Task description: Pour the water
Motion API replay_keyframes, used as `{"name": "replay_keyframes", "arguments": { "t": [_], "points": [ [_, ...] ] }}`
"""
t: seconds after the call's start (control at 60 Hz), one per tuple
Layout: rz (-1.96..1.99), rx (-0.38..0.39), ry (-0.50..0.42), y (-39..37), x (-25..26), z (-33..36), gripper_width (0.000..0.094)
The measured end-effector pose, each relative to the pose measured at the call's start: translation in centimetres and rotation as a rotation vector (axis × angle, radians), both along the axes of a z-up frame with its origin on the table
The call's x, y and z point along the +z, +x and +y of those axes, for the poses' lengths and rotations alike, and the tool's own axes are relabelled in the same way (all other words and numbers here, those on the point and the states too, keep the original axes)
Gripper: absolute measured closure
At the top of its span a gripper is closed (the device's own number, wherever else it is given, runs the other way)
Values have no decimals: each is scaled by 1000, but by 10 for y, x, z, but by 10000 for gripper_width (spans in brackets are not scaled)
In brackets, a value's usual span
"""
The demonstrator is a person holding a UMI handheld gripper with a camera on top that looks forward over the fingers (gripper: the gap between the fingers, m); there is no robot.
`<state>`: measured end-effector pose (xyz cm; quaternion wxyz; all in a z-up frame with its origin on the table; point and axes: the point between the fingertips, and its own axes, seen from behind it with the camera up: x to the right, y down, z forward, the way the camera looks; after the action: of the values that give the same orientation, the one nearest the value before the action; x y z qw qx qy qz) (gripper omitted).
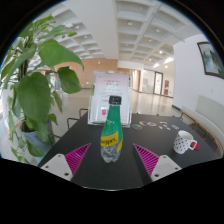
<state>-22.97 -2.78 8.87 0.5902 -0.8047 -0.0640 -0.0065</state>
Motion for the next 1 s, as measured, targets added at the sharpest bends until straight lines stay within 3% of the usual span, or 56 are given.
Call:
{"name": "replay_keyframes", "arguments": {
  "t": [0.2,0.267,0.333,0.6,0.767,0.883,1.0],
  "points": [
    [-20,-40,12,0,-23,70,115],
    [-40,-41,23,0,-24,81,196],
    [-26,-18,37,-4,-24,85,364],
    [-2,35,69,-10,-16,85,525],
    [182,94,138,-6,43,73,526],
    [502,191,189,2,113,62,525],
    [922,293,183,22,174,49,524]
  ]
}}
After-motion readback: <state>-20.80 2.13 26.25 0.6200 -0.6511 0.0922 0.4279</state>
